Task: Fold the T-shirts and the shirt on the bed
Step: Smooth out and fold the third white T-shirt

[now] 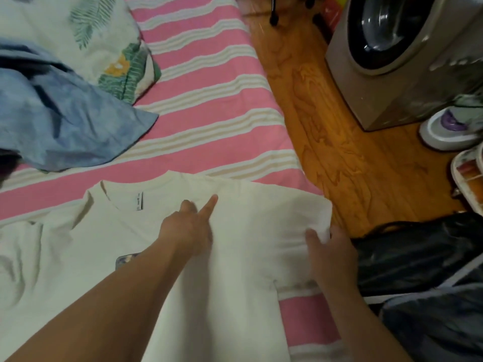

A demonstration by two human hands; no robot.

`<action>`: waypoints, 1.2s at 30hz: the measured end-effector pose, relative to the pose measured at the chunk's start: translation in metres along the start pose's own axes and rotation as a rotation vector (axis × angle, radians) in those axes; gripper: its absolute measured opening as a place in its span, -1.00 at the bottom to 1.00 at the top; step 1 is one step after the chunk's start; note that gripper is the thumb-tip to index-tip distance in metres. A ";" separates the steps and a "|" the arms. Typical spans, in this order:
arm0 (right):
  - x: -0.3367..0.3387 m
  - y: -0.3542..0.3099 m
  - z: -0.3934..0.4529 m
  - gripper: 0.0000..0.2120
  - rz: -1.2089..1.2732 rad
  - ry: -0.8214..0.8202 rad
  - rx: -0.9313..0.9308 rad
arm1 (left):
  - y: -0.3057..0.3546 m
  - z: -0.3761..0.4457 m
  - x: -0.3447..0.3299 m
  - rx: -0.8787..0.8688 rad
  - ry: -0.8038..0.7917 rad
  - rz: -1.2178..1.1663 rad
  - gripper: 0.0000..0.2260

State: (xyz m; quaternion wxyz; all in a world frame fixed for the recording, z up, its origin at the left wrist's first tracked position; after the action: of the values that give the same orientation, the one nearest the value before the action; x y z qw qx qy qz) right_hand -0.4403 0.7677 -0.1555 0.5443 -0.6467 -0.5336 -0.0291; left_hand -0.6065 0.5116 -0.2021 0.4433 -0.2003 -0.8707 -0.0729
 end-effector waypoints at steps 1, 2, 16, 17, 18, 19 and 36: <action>0.001 -0.003 0.004 -0.92 0.039 -0.017 -0.001 | -0.001 0.004 0.000 0.009 -0.010 0.021 -0.29; 0.001 -0.007 0.007 -0.92 0.073 -0.040 0.008 | -0.001 0.008 0.002 0.008 -0.028 0.037 -0.30; -0.096 -0.087 -0.097 -0.84 -0.364 -0.346 0.505 | -0.039 -0.075 -0.075 0.425 -0.270 -2.175 -0.66; -0.080 -0.058 -0.101 -0.87 -0.397 -0.252 0.430 | -0.040 -0.073 -0.083 0.429 -0.234 -2.088 -0.74; -0.062 -0.027 -0.109 -0.87 -0.435 -0.177 0.351 | -0.041 -0.071 -0.088 0.422 -0.183 -2.022 -0.82; -0.043 0.009 -0.120 -0.85 -0.461 -0.126 0.256 | -0.040 -0.072 -0.087 0.417 -0.147 -1.981 -0.89; 0.018 0.138 -0.367 -0.95 -0.494 -0.086 0.212 | -0.064 -0.132 0.051 -0.264 0.276 -1.180 -0.21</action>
State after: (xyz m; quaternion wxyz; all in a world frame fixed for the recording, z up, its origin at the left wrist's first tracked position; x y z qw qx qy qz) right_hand -0.1338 0.5323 -0.0883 0.5621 -0.4370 -0.6979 -0.0774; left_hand -0.5613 0.4277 -0.0791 0.4082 0.2729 -0.7530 -0.4381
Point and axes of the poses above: each hand's wrist, its own z-axis towards the middle knuckle, its own x-axis out of the back of the hand, y = z × x, the point moved 8 cm from there along z, towards the middle knuckle
